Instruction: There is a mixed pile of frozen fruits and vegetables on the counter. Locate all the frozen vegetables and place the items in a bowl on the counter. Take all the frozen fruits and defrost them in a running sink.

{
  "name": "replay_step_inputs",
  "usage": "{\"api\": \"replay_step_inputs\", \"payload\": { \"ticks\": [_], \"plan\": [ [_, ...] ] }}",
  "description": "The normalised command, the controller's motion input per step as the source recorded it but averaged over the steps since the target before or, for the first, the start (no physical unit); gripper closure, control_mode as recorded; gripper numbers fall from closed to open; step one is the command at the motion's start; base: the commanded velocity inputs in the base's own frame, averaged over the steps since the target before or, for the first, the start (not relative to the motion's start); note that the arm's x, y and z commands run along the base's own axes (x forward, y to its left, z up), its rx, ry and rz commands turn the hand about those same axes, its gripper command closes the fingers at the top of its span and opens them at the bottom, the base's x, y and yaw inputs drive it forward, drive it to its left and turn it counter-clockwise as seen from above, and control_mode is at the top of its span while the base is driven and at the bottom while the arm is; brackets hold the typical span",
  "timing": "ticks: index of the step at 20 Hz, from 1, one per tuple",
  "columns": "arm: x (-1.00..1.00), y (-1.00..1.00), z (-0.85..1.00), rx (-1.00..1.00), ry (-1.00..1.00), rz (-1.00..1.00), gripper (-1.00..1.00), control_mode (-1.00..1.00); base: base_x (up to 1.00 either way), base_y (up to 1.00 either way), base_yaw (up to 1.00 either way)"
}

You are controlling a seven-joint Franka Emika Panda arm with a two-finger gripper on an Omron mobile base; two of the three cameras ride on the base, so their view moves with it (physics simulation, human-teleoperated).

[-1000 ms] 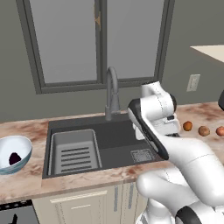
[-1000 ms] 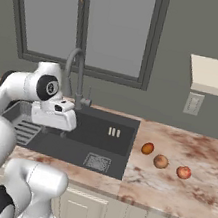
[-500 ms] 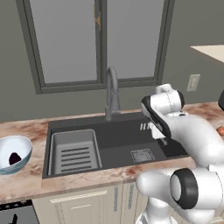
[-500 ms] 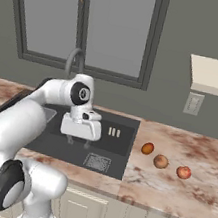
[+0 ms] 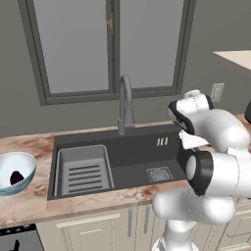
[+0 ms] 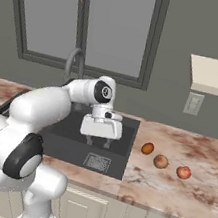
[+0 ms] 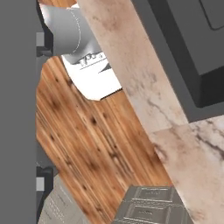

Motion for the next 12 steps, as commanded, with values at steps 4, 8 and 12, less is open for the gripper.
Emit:
{"api": "replay_step_inputs", "payload": {
  "ticks": [4, 8, 12],
  "plan": [
    [0.18, -0.70, 0.00, 0.00, 0.17, -0.07, -1.00, -1.00, 0.00, 0.00, 0.00],
    [0.18, -0.78, 0.00, 0.02, 0.09, -0.10, -1.00, -1.00, 0.00, 0.00, 0.00],
    [0.11, -0.74, 0.00, 0.05, 0.08, -0.08, -1.00, -1.00, 0.00, 0.00, 0.00]
  ]
}}
